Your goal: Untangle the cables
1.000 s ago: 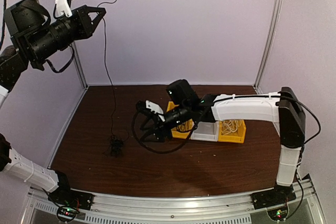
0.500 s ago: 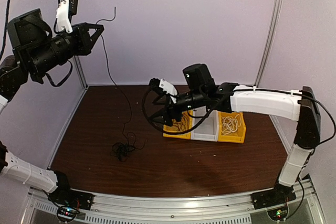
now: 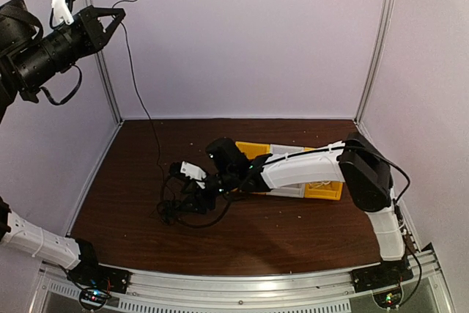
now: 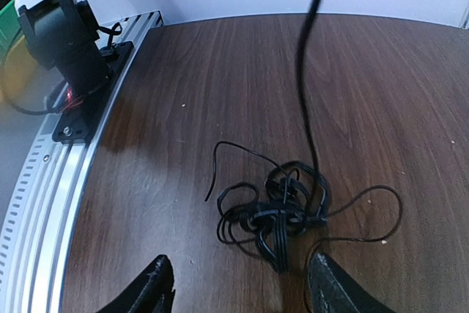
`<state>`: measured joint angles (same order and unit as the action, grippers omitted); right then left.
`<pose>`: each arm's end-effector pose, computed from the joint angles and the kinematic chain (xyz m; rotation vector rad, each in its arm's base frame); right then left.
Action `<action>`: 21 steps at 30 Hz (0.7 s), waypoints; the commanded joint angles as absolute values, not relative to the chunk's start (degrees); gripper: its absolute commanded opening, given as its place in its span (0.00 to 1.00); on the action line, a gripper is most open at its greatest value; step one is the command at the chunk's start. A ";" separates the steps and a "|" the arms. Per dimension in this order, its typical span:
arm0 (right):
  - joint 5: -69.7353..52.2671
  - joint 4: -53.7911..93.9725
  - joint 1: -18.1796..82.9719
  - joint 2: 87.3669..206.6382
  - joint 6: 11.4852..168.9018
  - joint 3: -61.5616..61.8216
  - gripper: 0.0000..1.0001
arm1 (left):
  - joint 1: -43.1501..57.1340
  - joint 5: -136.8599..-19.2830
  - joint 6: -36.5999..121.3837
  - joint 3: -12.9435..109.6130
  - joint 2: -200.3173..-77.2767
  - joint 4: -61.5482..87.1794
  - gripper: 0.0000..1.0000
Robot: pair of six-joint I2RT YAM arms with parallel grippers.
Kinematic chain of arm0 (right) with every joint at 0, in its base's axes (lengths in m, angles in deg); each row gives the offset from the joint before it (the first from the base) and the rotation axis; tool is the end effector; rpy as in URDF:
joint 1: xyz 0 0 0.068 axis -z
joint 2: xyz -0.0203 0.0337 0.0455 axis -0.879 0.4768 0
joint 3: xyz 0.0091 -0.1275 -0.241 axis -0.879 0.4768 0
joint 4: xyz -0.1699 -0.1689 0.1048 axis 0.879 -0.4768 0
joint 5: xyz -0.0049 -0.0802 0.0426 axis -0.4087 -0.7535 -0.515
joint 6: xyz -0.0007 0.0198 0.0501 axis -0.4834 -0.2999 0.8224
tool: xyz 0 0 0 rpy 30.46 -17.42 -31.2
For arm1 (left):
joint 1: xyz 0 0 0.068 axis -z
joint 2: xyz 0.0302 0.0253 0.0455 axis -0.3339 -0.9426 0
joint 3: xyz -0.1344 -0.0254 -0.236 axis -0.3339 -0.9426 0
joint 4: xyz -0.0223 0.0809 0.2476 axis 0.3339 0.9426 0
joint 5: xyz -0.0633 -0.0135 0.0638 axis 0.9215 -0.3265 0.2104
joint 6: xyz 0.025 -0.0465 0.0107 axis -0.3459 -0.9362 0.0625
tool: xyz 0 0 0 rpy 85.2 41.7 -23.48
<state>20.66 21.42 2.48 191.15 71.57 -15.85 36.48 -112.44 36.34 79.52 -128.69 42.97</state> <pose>0.2365 0.4360 0.1879 -1.6071 1.5651 1.1584 0.1081 -0.1321 0.5700 0.0948 1.4528 -0.7416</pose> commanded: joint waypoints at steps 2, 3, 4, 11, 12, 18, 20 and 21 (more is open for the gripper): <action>14.43 24.76 0.29 198.41 72.53 -22.56 0.65 | 36.63 -110.78 36.90 83.71 -130.04 41.30 0.00; 13.42 26.25 0.27 199.56 73.51 -23.12 0.65 | 36.61 -110.76 36.98 84.05 -130.21 41.32 0.00; 12.85 26.46 0.31 200.81 73.80 -24.56 0.58 | 36.65 -110.77 37.13 84.35 -130.38 41.33 0.00; 11.04 24.06 0.05 204.71 78.48 -29.05 0.04 | 36.63 -110.55 39.39 89.87 -132.47 41.31 0.00; 10.85 24.37 -0.14 204.54 78.79 -28.14 0.00 | 36.58 -110.60 40.31 91.59 -132.96 40.88 0.00; 9.64 24.72 -0.88 205.56 79.57 -24.86 0.00 | 36.65 -106.20 47.26 95.85 -133.38 26.68 0.00; 9.57 23.92 -0.96 206.05 79.69 -24.51 0.00 | 36.64 -105.98 49.56 99.72 -134.75 24.48 0.00; 9.30 23.72 -1.01 206.06 79.61 -23.95 0.00 | 36.65 -105.75 50.52 102.19 -135.75 24.08 0.00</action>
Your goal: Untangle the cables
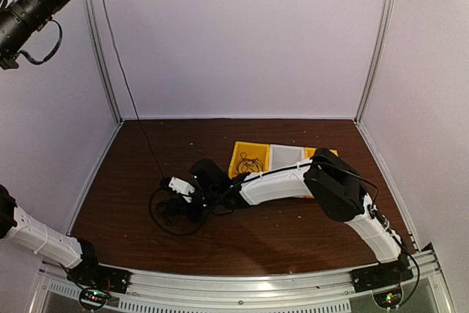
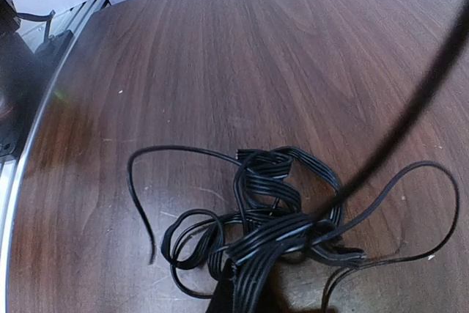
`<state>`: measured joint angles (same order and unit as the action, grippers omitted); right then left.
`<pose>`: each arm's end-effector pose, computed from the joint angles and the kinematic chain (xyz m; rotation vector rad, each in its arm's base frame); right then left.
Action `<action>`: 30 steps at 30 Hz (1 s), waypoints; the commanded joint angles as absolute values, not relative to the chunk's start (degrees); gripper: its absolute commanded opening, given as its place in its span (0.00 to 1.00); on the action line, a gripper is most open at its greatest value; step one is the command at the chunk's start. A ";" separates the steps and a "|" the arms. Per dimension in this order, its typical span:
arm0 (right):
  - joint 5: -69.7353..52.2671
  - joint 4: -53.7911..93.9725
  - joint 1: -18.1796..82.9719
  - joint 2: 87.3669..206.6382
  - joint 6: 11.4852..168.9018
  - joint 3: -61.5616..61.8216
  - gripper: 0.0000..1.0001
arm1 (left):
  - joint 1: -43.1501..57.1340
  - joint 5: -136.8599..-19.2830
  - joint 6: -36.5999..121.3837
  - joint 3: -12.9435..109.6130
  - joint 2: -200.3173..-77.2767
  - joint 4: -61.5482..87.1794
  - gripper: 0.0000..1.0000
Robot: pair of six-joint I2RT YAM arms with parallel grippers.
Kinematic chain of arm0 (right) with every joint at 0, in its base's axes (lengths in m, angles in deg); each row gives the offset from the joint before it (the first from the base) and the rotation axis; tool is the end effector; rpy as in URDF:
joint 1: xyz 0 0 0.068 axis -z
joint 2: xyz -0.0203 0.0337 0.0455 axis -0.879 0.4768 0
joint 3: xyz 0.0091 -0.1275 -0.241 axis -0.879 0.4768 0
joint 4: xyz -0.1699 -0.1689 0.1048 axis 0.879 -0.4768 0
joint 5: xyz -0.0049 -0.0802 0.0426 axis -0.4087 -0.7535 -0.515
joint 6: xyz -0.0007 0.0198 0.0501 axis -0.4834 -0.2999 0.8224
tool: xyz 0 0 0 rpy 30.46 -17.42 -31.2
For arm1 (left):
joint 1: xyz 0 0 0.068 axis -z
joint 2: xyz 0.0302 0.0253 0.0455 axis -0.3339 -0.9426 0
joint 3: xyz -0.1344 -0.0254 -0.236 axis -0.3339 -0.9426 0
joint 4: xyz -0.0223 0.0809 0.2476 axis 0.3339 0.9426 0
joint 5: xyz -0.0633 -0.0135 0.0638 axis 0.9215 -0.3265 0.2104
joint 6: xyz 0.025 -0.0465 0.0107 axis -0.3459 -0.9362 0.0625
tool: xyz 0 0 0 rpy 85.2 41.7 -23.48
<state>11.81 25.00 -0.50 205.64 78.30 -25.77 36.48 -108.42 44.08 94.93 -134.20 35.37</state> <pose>0.2378 0.4836 0.1212 -1.5101 1.7265 1.0795 0.0937 -0.1149 0.6343 0.1060 1.1603 -0.8124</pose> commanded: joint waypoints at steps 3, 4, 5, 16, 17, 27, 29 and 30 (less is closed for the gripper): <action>8.46 24.08 -1.08 204.93 78.62 -21.29 0.00 | 36.65 -105.48 52.98 108.36 -138.30 23.51 0.00; 8.08 24.07 -1.06 204.43 78.06 -20.51 0.00 | 36.61 -105.82 53.31 108.77 -138.49 22.95 0.00; 7.84 23.78 -1.06 203.93 77.42 -19.80 0.00 | 36.63 -106.36 53.42 108.33 -138.28 22.27 0.00; 12.94 14.22 -0.75 193.93 71.44 -16.57 0.33 | 36.64 -112.17 51.90 78.54 -127.40 19.60 0.00; 14.27 12.14 -0.69 191.78 70.13 -16.12 0.39 | 36.63 -112.74 51.65 76.16 -126.48 19.69 0.00; 18.06 2.74 3.40 168.51 63.18 -4.40 0.69 | 36.60 -114.50 49.23 65.22 -123.52 23.28 0.00; 19.08 -1.38 4.46 166.70 60.72 -5.82 0.69 | 36.61 -113.78 47.84 64.50 -123.59 24.38 0.00; 19.89 -4.85 4.78 166.45 58.66 -7.31 0.70 | 36.64 -113.04 46.96 64.17 -123.67 24.95 0.00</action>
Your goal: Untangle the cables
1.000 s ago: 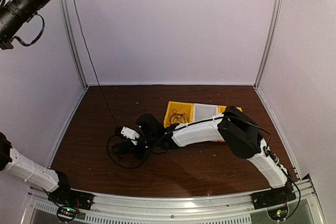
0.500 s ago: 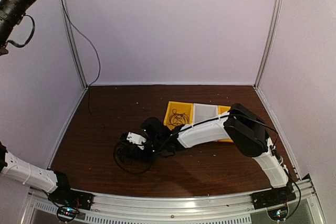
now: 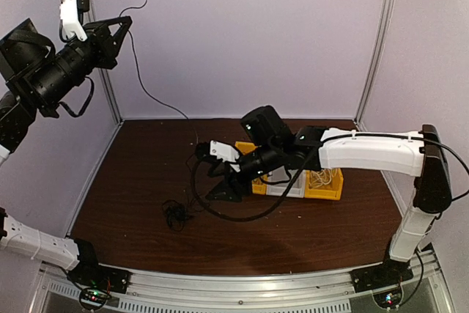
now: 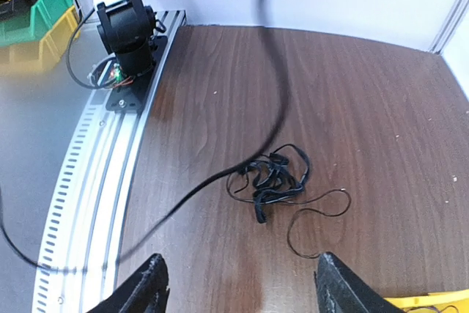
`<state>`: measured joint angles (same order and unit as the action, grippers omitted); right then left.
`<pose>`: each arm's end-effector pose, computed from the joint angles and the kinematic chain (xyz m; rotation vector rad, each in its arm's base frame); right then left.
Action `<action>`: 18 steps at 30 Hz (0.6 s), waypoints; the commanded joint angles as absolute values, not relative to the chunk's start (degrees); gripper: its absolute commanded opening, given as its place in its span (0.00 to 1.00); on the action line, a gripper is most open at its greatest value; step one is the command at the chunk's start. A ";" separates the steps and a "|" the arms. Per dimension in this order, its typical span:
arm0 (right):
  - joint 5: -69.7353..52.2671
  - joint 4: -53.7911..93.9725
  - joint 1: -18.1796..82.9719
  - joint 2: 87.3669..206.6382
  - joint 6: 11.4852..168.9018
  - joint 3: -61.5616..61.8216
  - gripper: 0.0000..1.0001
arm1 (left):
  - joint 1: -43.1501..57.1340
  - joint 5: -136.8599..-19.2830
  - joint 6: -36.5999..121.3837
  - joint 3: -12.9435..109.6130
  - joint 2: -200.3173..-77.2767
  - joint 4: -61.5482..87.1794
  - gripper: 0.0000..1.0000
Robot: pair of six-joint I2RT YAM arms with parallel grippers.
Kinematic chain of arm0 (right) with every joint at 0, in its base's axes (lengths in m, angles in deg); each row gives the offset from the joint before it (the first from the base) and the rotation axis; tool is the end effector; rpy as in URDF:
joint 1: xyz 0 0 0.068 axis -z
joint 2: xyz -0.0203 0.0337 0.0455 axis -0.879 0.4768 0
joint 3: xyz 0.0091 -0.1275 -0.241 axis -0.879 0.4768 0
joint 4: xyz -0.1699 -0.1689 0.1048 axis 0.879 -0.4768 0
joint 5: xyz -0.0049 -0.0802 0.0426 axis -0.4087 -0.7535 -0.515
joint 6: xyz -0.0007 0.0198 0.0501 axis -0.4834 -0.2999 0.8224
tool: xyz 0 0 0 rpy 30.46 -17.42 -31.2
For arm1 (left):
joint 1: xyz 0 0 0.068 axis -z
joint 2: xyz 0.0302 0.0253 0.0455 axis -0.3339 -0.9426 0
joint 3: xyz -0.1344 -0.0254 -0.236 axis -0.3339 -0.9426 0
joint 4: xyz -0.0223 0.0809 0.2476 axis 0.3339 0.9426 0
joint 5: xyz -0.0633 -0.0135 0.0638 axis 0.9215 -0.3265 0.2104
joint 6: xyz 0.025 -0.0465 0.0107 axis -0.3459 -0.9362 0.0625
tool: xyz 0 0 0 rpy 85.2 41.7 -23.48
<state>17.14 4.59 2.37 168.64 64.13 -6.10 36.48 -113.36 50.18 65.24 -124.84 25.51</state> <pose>0.1940 0.3632 0.2776 -1.6906 1.5358 1.0239 0.1164 -0.1436 0.5430 0.1873 1.3167 -0.5889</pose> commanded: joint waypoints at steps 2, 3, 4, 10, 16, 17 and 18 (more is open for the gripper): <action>19.84 -11.63 4.96 166.64 53.57 -9.68 0.72 | 36.65 -110.62 44.95 63.21 -123.68 25.30 0.00; 19.02 -15.26 4.97 166.81 50.57 -10.53 0.73 | 36.61 -109.85 44.29 63.10 -123.80 25.30 0.00; 17.65 -18.58 5.09 166.69 48.62 -10.26 0.73 | 36.63 -108.72 43.36 63.21 -124.00 25.30 0.00; 38.61 -18.90 19.01 155.96 43.90 2.42 0.75 | 36.65 -98.69 37.86 62.20 -127.20 24.45 0.00; 3.75 0.74 28.14 145.80 53.95 15.12 0.75 | 36.64 -86.60 35.26 62.40 -132.23 23.76 0.00; 1.98 1.54 29.27 144.68 53.90 16.15 0.75 | 36.61 -84.74 34.85 62.05 -132.55 23.42 0.00; -0.84 2.37 30.19 143.57 54.26 17.00 0.75 | 36.64 -83.21 34.57 61.72 -132.97 23.21 0.00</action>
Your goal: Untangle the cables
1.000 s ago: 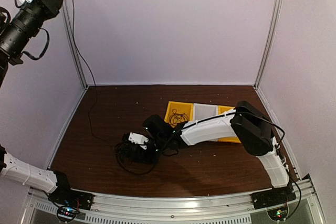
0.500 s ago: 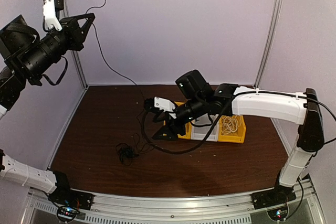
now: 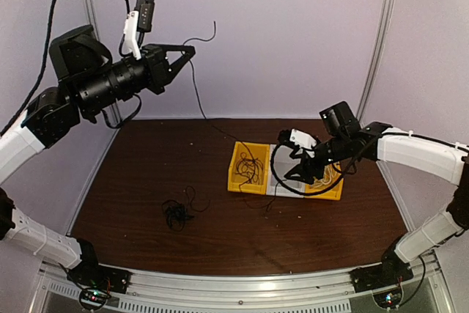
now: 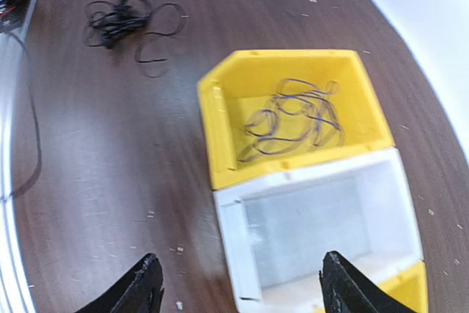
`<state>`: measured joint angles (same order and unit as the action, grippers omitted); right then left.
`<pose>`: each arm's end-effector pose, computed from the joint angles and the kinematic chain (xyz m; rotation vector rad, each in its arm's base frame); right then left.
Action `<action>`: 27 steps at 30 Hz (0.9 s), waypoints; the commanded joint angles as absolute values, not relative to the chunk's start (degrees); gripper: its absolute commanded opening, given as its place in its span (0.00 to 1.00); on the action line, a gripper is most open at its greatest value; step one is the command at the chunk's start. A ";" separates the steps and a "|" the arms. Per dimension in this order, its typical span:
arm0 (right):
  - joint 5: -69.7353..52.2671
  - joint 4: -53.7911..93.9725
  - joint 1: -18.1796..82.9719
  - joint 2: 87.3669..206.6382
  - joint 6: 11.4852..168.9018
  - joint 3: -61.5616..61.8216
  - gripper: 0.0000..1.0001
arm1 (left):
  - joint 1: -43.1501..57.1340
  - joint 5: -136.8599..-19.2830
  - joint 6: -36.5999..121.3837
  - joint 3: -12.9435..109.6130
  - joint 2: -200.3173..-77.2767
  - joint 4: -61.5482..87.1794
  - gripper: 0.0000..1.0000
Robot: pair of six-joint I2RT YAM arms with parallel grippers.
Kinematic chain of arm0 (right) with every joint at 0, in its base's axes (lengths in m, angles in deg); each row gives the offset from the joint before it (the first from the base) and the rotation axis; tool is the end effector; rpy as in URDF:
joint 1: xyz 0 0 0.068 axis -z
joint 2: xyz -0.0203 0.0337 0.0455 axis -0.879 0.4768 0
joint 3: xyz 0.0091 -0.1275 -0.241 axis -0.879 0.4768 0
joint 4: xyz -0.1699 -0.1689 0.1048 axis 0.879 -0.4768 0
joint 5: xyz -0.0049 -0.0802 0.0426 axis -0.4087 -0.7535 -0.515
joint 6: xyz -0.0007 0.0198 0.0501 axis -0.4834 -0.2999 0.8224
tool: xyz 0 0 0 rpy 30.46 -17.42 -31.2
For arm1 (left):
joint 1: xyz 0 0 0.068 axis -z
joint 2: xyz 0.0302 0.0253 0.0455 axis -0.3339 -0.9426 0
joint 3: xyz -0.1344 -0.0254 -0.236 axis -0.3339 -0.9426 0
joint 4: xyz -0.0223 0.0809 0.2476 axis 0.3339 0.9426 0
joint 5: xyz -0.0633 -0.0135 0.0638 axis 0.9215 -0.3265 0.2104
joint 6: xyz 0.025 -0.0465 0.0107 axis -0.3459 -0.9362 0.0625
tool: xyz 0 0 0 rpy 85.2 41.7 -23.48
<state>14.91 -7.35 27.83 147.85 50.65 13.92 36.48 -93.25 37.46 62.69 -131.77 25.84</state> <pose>0.2422 0.1837 0.2694 -1.4906 1.8195 0.6623 0.1408 -0.2009 0.5059 0.4133 1.4590 -0.9415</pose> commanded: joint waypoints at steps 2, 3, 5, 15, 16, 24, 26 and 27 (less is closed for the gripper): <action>-6.15 3.45 30.94 141.93 55.36 17.90 0.75 | 36.63 -82.28 33.99 60.82 -133.41 23.35 0.00; -7.18 3.39 31.51 141.21 55.76 17.93 0.76 | 36.63 -82.04 33.61 60.24 -133.60 23.16 0.00; -8.96 3.22 32.64 140.09 56.77 17.62 0.76 | 36.60 -81.53 32.82 58.79 -133.79 22.96 0.00; -13.01 1.42 36.88 136.71 53.11 16.62 0.77 | 36.74 -84.11 30.10 47.09 -128.58 21.24 0.00; -13.56 1.36 37.35 136.56 52.80 16.61 0.77 | 36.62 -84.92 30.16 46.13 -127.67 21.62 0.00; -12.60 -0.12 46.04 137.14 52.87 13.74 0.76 | 36.68 -102.42 33.18 47.05 -126.12 38.54 0.00; -4.04 -2.84 46.72 137.08 54.29 11.76 0.74 | 36.65 -100.24 32.68 44.88 -125.82 37.48 0.00; 2.03 -4.24 46.69 136.79 54.16 11.22 0.72 | 36.66 -98.94 32.05 43.20 -125.69 36.25 0.00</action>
<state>-11.71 -0.46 45.40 137.51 52.35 15.65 36.70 -97.03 31.80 46.03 -126.55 35.13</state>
